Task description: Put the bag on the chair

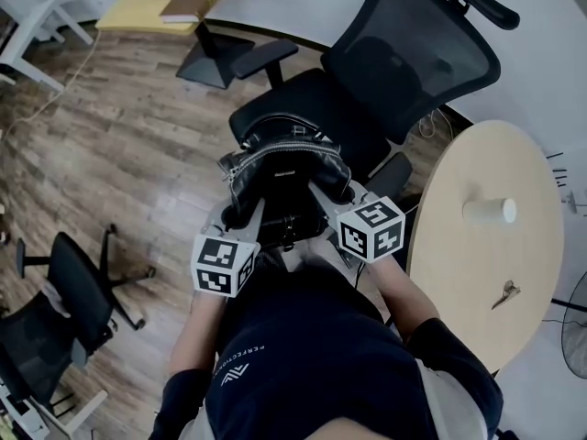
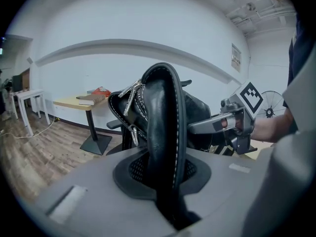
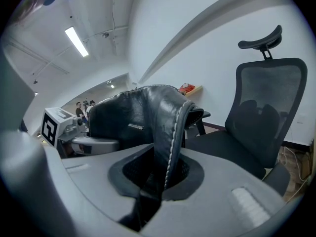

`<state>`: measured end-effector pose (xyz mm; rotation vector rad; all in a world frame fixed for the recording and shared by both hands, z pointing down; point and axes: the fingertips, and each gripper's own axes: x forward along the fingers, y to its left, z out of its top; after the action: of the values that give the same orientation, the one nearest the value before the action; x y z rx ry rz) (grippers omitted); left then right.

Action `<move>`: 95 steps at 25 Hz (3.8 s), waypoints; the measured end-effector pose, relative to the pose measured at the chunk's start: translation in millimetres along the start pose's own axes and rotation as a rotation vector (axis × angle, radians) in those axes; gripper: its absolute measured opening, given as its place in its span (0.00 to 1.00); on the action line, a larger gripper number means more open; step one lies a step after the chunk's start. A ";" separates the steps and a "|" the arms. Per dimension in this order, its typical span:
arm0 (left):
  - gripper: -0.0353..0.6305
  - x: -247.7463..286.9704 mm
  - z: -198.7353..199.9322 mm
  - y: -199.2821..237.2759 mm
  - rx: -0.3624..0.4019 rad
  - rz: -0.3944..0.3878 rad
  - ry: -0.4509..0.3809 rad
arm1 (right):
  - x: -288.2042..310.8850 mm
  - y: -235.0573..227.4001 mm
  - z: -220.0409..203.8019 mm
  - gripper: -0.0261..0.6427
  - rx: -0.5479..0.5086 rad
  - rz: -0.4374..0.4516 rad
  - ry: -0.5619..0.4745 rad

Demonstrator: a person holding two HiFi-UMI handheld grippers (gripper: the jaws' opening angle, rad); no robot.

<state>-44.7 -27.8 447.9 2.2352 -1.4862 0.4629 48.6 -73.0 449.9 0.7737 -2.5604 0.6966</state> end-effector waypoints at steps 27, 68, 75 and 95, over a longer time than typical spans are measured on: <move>0.18 140.8 27.9 100.0 0.021 -0.089 0.079 | 114.4 -110.2 43.5 0.10 0.094 -0.111 0.024; 0.22 283.8 -15.6 191.2 0.039 -0.175 0.304 | 236.2 -220.9 13.4 0.15 0.216 -0.225 0.108; 0.25 293.2 -20.3 198.3 0.042 -0.163 0.322 | 242.6 -228.6 8.8 0.18 0.210 -0.239 0.138; 0.40 268.8 -8.5 212.4 -0.044 -0.087 0.322 | 215.8 -230.4 12.4 0.34 0.263 -0.296 0.149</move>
<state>-141.0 -308.4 619.5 2.0645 -1.2177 0.7162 14.7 -335.1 623.0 1.1125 -2.1844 0.9622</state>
